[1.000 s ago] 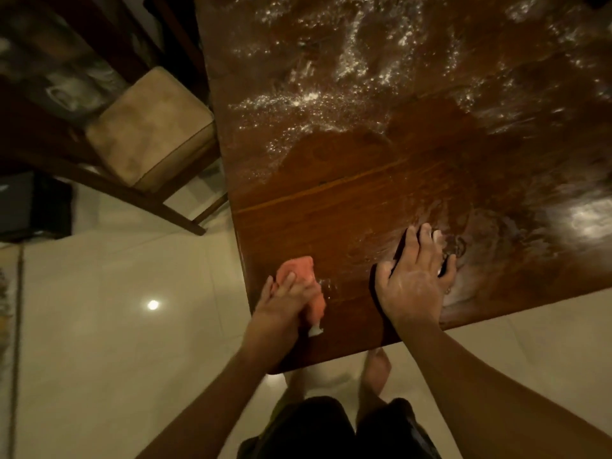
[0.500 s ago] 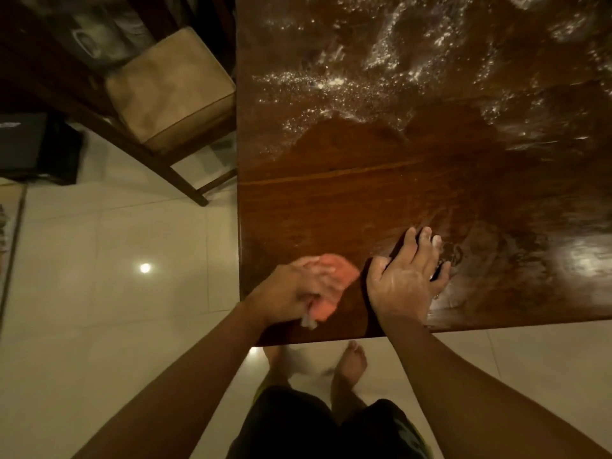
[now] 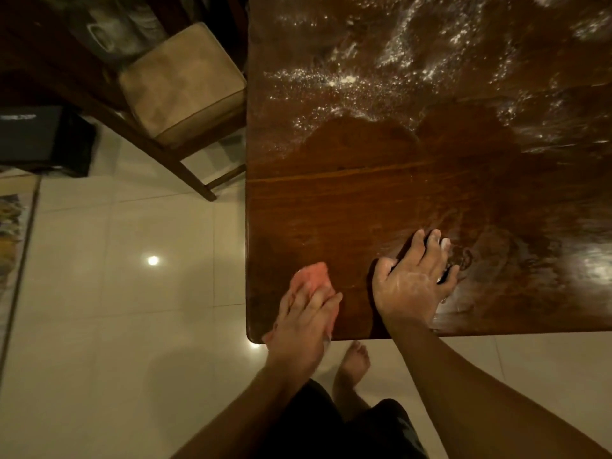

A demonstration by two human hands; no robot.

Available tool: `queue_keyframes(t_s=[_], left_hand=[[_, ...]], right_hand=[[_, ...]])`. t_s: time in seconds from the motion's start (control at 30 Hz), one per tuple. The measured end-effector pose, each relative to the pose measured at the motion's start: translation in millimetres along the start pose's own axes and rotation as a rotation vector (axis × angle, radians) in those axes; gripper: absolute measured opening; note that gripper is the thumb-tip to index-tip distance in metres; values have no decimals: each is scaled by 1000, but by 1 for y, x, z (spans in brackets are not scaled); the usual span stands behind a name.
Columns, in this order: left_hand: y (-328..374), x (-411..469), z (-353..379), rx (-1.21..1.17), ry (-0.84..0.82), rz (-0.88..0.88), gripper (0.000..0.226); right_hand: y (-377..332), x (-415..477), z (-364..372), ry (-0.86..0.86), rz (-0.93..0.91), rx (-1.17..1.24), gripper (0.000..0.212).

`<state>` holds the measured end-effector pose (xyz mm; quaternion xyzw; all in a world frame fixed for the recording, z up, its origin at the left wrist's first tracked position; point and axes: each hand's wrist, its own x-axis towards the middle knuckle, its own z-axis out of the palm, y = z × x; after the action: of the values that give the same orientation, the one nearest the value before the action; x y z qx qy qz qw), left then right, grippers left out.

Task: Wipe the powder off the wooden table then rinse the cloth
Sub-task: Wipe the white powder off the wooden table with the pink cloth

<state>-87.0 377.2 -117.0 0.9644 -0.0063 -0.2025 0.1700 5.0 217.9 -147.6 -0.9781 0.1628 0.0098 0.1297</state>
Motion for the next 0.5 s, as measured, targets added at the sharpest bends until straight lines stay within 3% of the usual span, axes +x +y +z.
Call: queue_keyframes(t_s=[0.1, 0.23, 0.33, 0.43, 0.5], left_hand=[[-18, 56, -25, -62, 190, 134, 61], [-43, 142, -69, -193, 391, -133, 55], [-30, 167, -78, -108, 412, -237, 62], [-14, 140, -59, -66, 289, 83, 58], [-20, 105, -45, -29, 87, 340, 57]], right_hand=[[0, 0, 0, -8, 4, 2, 71], [0, 1, 0, -16, 8, 1, 71], [0, 1, -1, -8, 12, -12, 71], [0, 1, -1, -7, 9, -19, 71], [0, 1, 0, 7, 11, -24, 71]])
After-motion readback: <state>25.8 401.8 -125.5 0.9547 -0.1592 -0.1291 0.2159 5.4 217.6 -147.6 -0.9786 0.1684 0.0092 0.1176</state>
